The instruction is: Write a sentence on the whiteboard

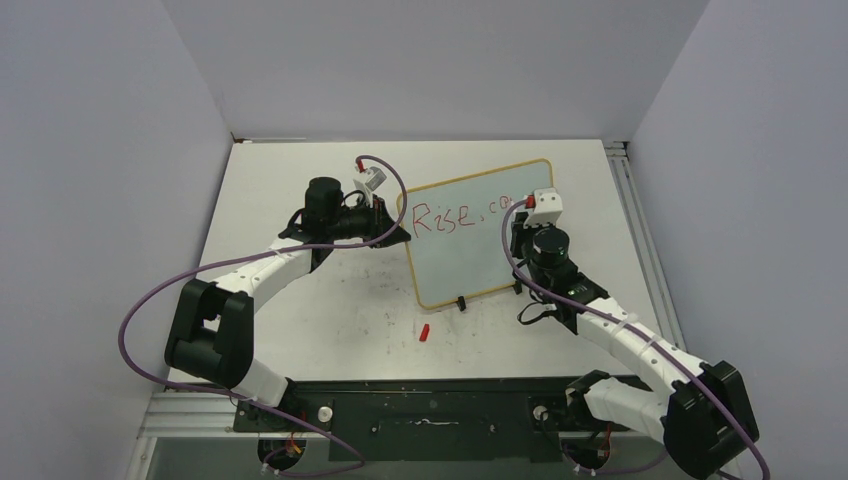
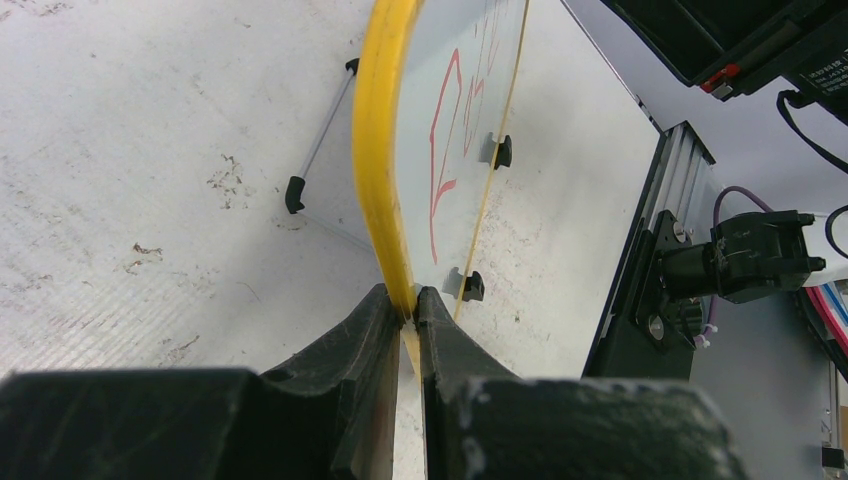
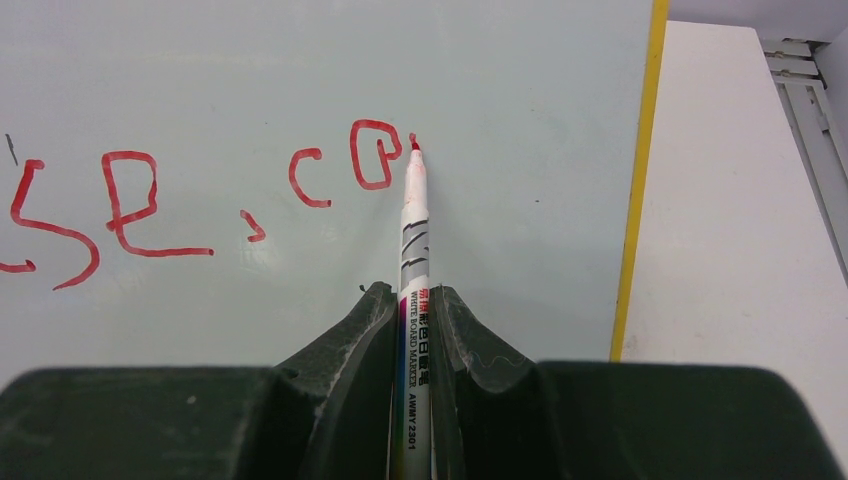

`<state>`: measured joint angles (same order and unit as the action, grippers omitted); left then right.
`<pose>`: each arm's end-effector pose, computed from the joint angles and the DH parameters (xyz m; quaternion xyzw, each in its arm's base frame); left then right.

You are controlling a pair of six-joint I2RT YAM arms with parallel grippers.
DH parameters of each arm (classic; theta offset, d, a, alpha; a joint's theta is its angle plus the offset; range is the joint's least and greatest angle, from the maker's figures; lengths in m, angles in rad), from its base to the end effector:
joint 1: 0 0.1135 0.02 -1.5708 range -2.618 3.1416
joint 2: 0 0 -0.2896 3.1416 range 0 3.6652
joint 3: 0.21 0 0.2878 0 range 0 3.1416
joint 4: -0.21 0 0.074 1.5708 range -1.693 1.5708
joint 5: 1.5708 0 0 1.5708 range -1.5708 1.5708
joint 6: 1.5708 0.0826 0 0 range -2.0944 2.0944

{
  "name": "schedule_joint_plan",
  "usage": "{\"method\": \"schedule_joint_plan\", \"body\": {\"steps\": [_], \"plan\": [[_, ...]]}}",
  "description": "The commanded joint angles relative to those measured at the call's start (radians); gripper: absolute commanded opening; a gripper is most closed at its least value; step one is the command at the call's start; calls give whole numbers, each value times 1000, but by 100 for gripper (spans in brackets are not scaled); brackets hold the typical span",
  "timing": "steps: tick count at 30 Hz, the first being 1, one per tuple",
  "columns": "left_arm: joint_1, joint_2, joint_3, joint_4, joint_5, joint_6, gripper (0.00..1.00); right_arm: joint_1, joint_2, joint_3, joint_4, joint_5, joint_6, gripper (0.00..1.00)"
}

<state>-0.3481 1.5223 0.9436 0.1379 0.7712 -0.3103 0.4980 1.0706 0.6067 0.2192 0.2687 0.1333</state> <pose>0.3516 -0.1888 0.2422 0.2161 0.7786 -0.4610 0.3668 0.2817 0.1282 0.2581 -0.0605 0.7830 0.0890 0.6126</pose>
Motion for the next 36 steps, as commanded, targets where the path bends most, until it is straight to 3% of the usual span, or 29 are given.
{"method": "schedule_joint_plan", "body": {"steps": [1,36], "plan": [[-2,-41,45,12,8,19,0,-3,-47,-19,-5,-10,28,5],[-2,-37,46,12,8,19,0,-4,-33,-38,-1,-22,50,5]]}}
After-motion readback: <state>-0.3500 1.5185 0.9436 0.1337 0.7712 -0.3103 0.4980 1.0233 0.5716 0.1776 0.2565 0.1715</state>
